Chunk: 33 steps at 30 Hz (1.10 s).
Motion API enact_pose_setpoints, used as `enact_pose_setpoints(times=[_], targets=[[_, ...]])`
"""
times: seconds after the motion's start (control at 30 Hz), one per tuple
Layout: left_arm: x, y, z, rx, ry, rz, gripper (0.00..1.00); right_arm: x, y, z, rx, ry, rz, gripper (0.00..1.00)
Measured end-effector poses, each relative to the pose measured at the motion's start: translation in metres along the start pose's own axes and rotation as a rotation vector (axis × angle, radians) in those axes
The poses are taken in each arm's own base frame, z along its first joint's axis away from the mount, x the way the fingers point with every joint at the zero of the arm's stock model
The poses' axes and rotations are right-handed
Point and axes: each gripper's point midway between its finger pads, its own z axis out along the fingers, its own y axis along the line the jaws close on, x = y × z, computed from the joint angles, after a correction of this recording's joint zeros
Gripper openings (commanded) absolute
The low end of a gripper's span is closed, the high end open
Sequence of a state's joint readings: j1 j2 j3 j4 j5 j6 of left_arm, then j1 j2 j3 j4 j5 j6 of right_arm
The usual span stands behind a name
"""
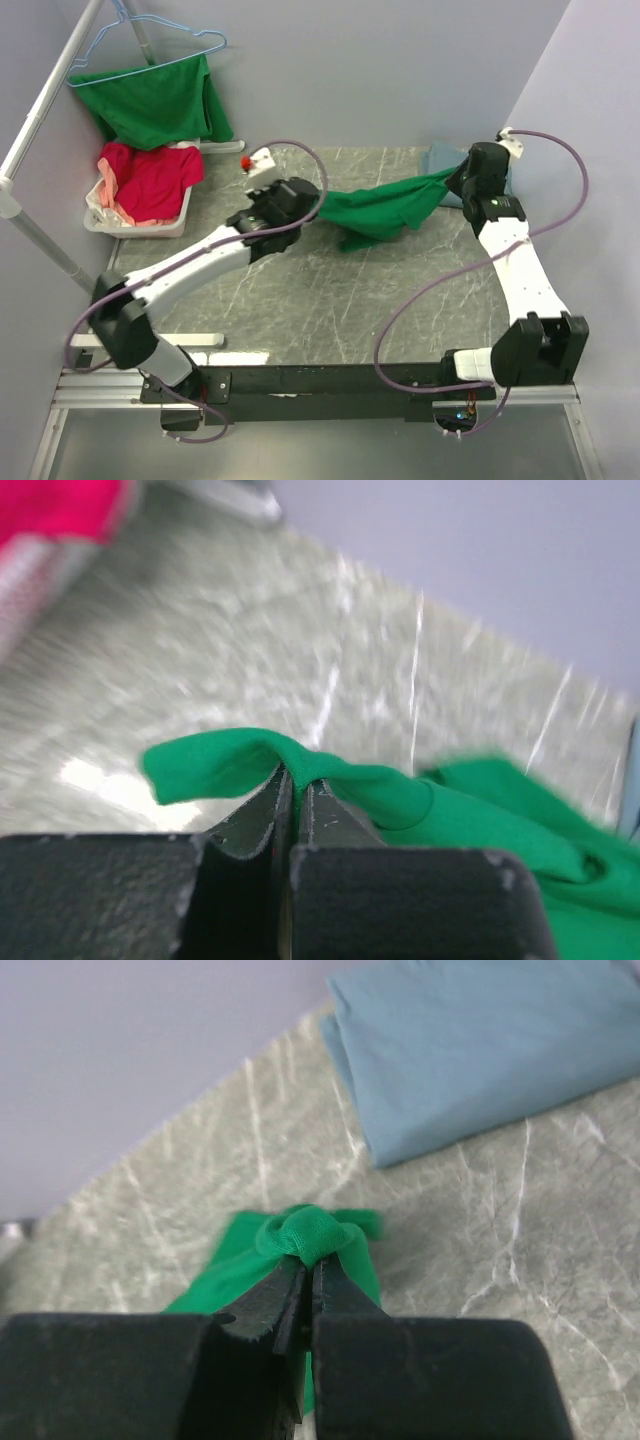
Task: Fold and stack the t-shirts
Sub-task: Flatten the tshirt out
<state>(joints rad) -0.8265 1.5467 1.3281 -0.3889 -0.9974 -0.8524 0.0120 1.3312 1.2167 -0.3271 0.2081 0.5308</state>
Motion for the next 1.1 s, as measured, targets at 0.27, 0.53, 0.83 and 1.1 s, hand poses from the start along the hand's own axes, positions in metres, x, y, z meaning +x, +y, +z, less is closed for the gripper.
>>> enact_pose_setpoints(times=[0.27,0.53,0.83,1.1], targets=[[-0.08,0.047,-0.032,-0.081,-0.153,-0.069,0.01,-0.043,0.015,-0.06,-0.109,-0.129,0.034,0.0],[-0.166,0.098,-0.087,-0.056,-0.301,-0.208,0.01,-0.066,0.033,-0.116,-0.259,-0.203,0.052,0.0],[-0.214,0.134,-0.125,0.001,-0.379,-0.308,0.01,-0.083,0.053,-0.187,-0.464,-0.286,0.06,0.0],[-0.19,0.122,-0.105,-0.048,-0.362,-0.203,0.01,-0.083,0.065,-0.158,-0.476,-0.266,0.061,0.0]])
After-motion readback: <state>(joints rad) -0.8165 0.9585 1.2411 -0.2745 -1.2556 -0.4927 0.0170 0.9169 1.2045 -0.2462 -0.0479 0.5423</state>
